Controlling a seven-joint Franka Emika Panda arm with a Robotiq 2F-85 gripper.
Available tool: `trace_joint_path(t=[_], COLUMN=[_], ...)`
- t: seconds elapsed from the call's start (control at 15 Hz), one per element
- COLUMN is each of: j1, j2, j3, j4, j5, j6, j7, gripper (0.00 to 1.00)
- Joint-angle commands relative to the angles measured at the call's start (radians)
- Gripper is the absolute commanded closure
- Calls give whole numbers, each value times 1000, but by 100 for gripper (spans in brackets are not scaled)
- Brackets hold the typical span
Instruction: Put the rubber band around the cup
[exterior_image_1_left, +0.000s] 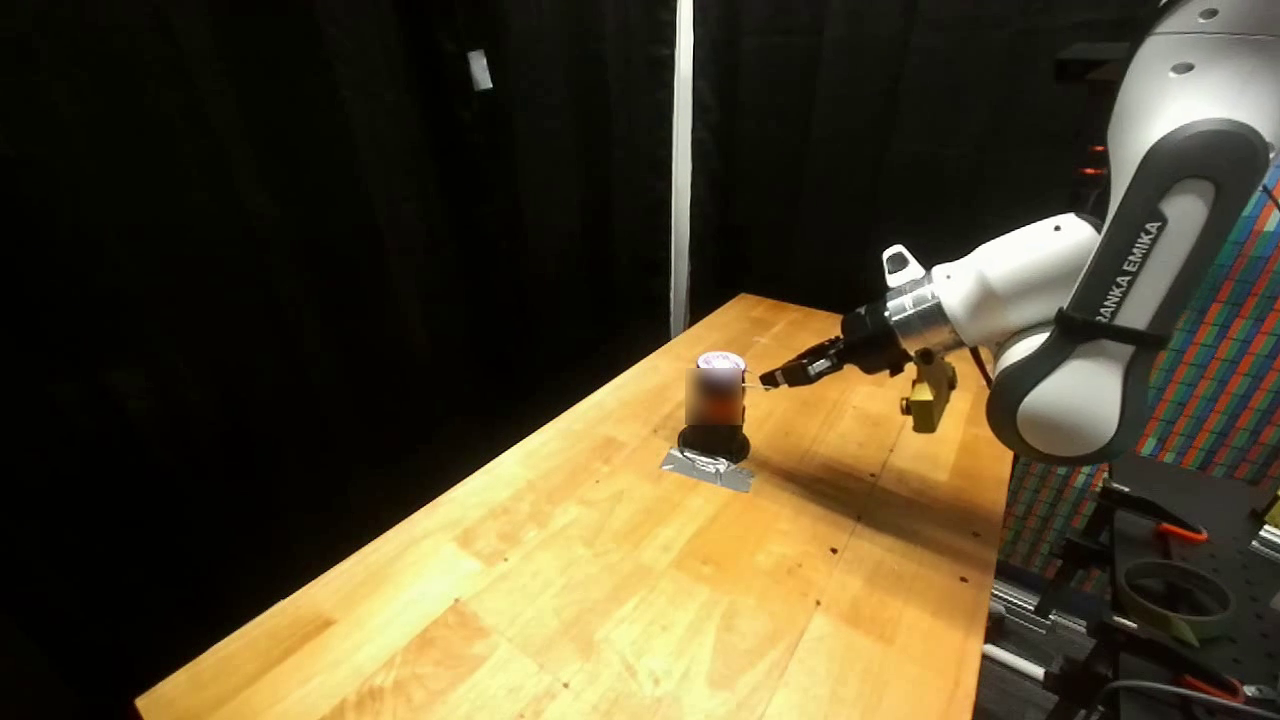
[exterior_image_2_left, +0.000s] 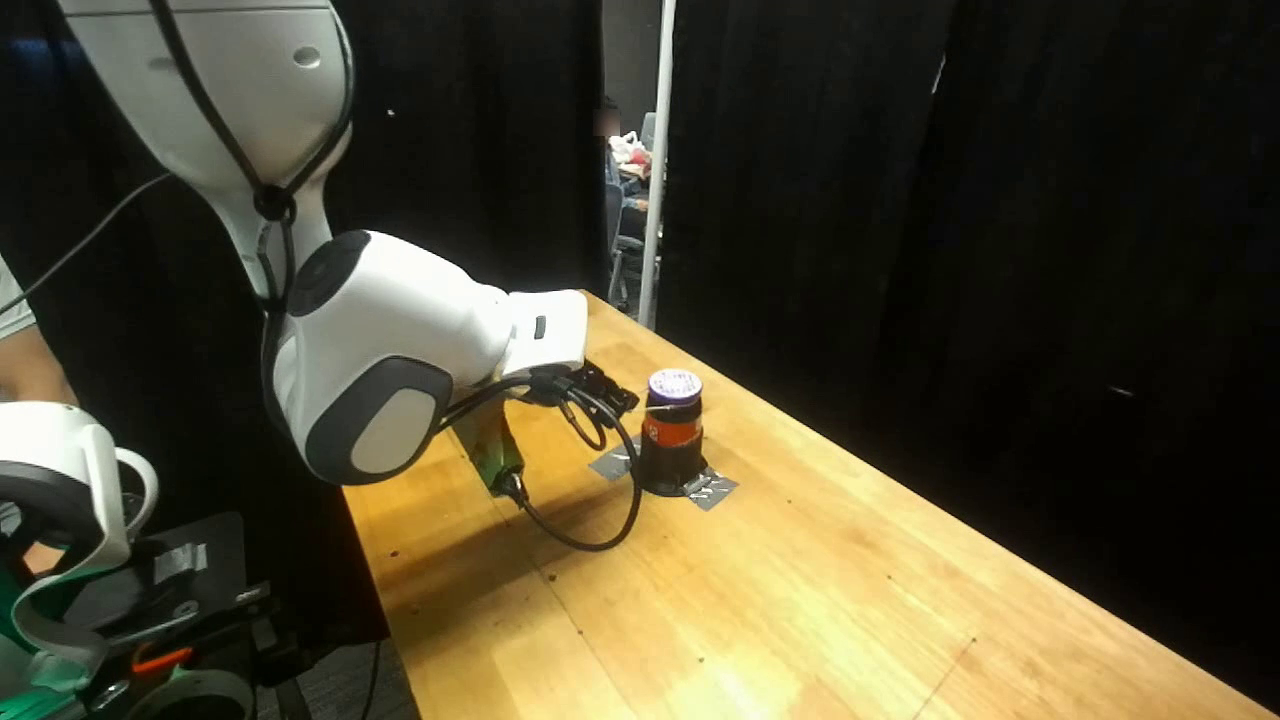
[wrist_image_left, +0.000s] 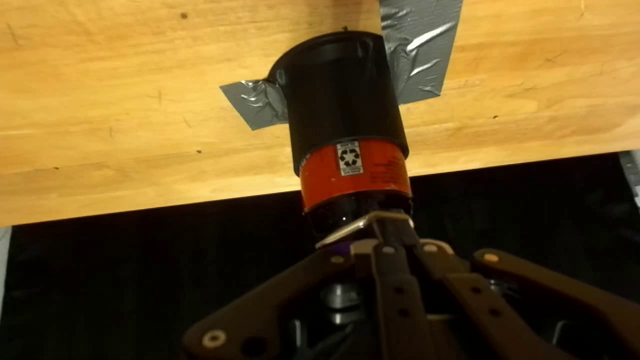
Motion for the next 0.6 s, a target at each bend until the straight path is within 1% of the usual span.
trace_joint_path(t=[0.0,0.13,0.4,0.47,0.53], j1=[-9,-7,-9,-11,-12], j2=[48,76,120,118,97], j3=[30,34,41,43,45], j4=[11,20,32,35,40], j5=[17,19,11,8,9], j6=[145,216,334,336,274], j7=[-13,-18,-18,-17,-19], gripper=[98,97,100,96,73])
